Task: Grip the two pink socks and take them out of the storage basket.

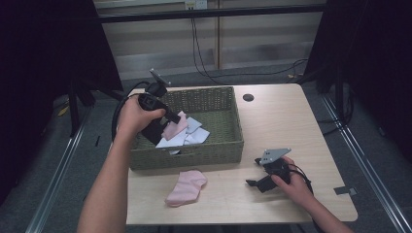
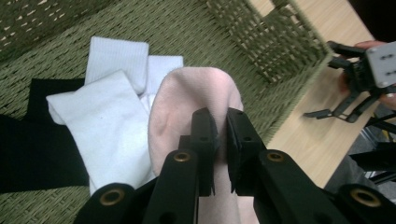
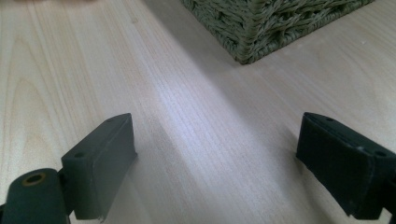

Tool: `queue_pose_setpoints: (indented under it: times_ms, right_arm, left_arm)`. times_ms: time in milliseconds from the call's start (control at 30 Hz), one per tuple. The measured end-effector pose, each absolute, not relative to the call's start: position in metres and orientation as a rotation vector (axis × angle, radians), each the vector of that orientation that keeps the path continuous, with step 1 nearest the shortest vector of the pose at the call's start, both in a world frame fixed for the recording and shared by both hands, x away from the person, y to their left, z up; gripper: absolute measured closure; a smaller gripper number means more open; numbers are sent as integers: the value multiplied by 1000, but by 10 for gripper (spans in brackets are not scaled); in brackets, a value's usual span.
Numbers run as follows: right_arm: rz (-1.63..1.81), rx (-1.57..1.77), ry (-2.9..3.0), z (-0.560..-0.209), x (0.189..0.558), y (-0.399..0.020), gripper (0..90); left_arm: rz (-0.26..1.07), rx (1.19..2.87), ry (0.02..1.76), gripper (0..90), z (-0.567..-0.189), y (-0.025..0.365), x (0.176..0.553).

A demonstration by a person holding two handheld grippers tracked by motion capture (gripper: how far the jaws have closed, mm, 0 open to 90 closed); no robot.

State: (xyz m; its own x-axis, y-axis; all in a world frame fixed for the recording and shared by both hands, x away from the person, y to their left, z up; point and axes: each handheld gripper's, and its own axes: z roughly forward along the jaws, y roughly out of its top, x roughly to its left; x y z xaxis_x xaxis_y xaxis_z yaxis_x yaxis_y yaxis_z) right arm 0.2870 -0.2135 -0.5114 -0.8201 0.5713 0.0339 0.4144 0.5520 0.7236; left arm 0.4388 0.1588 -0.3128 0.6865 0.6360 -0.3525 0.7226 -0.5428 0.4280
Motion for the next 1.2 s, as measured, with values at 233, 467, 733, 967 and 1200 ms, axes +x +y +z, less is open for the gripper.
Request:
queue_pose_setpoints:
  times_ms: [233, 467, 733, 967, 1200]
  right_arm:
    - [1122, 831, 2582, -511, 287, -214, 107]
    - [1122, 831, 2582, -511, 287, -214, 107]
    - [1122, 831, 2581, -511, 287, -213, 107]
    - [1122, 831, 2581, -511, 287, -214, 107]
    - [1122, 831, 2581, -511, 287, -214, 107]
  left_arm:
    - [-216, 2345, 1016, 824, -301, 158, 432]
    - [-211, 2352, 997, 825, -294, 157, 422]
    - [-215, 2351, 971, 825, -288, 157, 413]
    - [-214, 2360, 946, 825, -285, 156, 404]
    - [-216, 2367, 897, 825, -281, 151, 394]
